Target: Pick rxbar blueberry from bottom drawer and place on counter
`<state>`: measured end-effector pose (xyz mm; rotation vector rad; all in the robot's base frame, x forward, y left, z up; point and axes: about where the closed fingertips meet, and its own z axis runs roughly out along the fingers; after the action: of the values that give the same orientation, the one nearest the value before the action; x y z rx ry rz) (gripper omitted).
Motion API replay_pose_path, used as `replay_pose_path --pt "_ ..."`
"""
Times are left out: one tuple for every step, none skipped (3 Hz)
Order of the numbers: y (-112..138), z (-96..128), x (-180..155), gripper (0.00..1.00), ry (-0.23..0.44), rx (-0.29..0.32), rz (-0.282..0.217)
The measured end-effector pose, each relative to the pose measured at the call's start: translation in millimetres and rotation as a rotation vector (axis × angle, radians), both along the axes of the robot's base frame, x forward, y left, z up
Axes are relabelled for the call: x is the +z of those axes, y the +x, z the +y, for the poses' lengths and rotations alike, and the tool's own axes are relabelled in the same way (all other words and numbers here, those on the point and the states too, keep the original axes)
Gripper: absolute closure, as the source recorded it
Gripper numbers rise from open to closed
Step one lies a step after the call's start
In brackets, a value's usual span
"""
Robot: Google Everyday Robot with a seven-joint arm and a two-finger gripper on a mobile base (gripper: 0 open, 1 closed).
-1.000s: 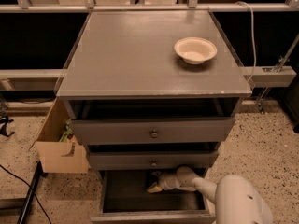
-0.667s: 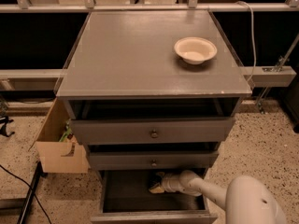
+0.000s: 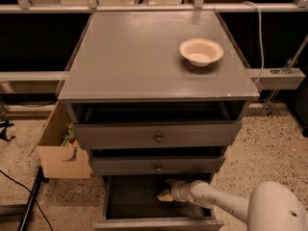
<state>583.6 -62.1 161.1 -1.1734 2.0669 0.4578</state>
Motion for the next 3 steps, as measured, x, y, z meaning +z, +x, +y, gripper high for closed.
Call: replay_pose_path --pt "0 0 0 1.0 0.0 0.0 0.0" --pt "-11 1 11 1.0 -0.025 0.04 -0.007" --pt "-44 -7 45 1.0 -0.059 0.151 -0.042"
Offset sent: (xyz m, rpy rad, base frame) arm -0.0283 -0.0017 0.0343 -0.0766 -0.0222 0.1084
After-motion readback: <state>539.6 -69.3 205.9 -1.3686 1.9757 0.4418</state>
